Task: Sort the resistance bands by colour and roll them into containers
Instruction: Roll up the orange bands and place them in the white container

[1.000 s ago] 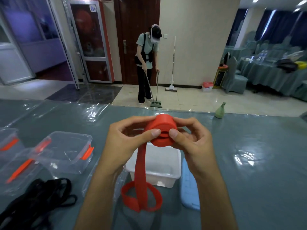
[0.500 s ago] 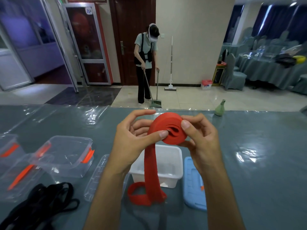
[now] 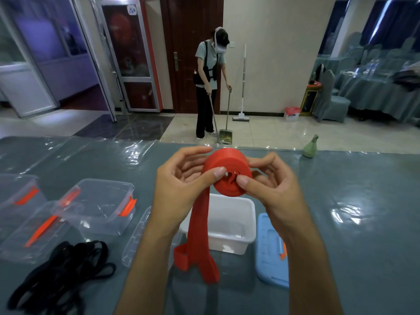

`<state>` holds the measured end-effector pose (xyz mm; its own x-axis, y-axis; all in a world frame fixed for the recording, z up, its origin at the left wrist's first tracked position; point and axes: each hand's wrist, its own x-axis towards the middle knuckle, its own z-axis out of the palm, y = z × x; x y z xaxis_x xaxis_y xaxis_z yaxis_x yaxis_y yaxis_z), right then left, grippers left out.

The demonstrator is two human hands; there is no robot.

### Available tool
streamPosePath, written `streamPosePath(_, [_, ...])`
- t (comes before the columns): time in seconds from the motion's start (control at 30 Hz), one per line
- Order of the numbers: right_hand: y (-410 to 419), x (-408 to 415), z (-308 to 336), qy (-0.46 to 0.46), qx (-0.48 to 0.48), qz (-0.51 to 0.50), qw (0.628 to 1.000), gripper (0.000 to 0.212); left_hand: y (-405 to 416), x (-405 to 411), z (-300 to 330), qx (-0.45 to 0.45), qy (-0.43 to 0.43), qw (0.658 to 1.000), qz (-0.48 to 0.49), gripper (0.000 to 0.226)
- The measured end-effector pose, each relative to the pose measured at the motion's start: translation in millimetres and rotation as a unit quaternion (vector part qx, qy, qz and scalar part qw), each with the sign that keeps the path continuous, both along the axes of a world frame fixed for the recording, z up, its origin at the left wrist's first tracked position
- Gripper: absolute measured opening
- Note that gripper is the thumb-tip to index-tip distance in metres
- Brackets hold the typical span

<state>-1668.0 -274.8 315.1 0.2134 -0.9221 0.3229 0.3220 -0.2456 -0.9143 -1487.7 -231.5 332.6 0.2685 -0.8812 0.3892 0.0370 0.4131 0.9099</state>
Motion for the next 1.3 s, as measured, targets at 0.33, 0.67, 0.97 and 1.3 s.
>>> streamPosePath(0.33, [8, -2, 10, -0.018, -0.065, -0.011, 0.998, 0.042, 4, -6, 5, -0.027, -0.027, 0.999, -0.021, 0.040])
streamPosePath(0.67, [10, -12, 13, -0.043, -0.106, -0.065, 0.991, 0.043, 0, -22, 0, -0.048, 0.001, 0.998, -0.031, 0.042])
streamPosePath(0.97, [7, -18, 14, -0.012, -0.071, -0.054, 0.996, 0.043, 0, -26, 8, -0.051, 0.059, 0.997, 0.009, 0.044])
streamPosePath(1.3, [1, -14, 15, -0.076, -0.060, -0.023, 0.995, 0.039, -4, -23, 13, -0.023, 0.041, 0.999, -0.022, 0.049])
